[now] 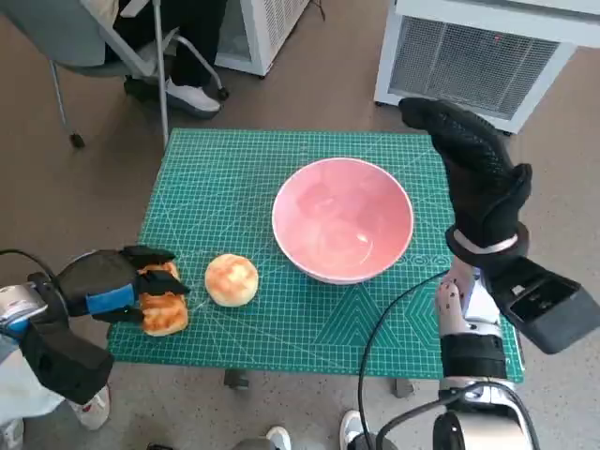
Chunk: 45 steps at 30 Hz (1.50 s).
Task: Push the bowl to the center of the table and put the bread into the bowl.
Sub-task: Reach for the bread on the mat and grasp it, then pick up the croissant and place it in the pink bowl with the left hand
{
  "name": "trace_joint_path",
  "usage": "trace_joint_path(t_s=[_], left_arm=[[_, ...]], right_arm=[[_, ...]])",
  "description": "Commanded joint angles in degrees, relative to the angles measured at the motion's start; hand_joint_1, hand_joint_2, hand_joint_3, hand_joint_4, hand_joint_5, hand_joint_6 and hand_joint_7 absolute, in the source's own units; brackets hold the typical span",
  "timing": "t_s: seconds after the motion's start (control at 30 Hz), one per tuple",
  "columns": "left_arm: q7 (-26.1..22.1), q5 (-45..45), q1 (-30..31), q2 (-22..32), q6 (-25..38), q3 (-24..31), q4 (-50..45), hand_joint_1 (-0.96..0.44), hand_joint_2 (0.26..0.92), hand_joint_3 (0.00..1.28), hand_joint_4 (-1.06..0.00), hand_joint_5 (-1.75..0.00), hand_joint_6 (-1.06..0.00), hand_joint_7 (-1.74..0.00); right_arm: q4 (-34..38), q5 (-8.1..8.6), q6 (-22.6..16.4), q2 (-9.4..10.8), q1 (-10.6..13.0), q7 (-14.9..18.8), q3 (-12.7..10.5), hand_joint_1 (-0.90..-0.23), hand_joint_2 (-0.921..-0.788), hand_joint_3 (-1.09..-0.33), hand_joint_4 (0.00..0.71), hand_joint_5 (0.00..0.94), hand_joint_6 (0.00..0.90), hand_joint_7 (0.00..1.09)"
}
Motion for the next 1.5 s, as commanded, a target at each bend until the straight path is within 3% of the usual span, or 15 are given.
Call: trace_joint_path(t_s=[0.03,0.2,0.43,0.73,0.9,1.1,1.5], left_arm=[[2.1,2.9,-0.4,-1.6,-2.4,-3.0,3.2,0.00,0.920,0.13,-0.59,-1.30,-0.61,-1.12],[3.4,3.4,-1.4,-1.6,-2.7,-4.6,5.3,0.00,0.921,0.12,-0.55,-1.44,-0.67,-0.98],[1.4,1.6,-3.1,-0.6,-0.8,-5.0,6.0,0.00,0.921,0.14,-0.50,-1.54,-0.70,-0.92],[-7.6,-10.8,-5.3,2.7,0.8,-0.2,1.2,0.00,0.921,0.10,-0.59,-1.21,-0.66,-1.19],[-8.8,-19.9,-5.8,2.8,2.1,5.7,-4.9,0.00,0.921,0.08,-0.63,-1.12,-0.67,-1.22],[-10.3,-28.1,-8.2,0.6,4.0,10.0,-10.7,0.00,0.920,0.06,-0.65,-1.09,-0.68,-1.22],[-12.5,-29.6,-17.2,-4.0,8.5,11.7,-18.6,0.00,0.921,0.09,-0.58,-1.14,-0.69,-1.22]], right_arm=[[1.1,-0.75,-0.4,-0.1,1.5,-0.3,0.2,-0.607,-0.921,-0.804,0.236,0.028,-0.001,0.66],[1.6,-0.73,-0.8,-0.1,1.5,-0.4,0.1,-0.605,-0.921,-0.805,0.235,0.031,-0.001,0.67],[1.9,-0.94,-1.6,-0.1,1.8,-0.8,0.1,-0.605,-0.921,-0.805,0.234,0.035,-0.001,0.67],[1.1,-0.56,-1.4,0.0,2.4,-1.2,0.2,-0.605,-0.921,-0.808,0.228,0.039,-0.001,0.67],[-0.1,-0.50,-1.0,0.1,2.8,-1.6,0.4,-0.613,-0.921,-0.805,0.225,0.043,-0.001,0.67],[-1.0,-1.17,-1.0,0.0,3.0,-2.5,0.6,-0.618,-0.921,-0.805,0.222,0.049,-0.001,0.67],[-1.5,-1.60,-1.4,-0.9,3.3,-3.3,0.6,-0.601,-0.921,-0.817,0.208,0.065,-0.001,0.68]])
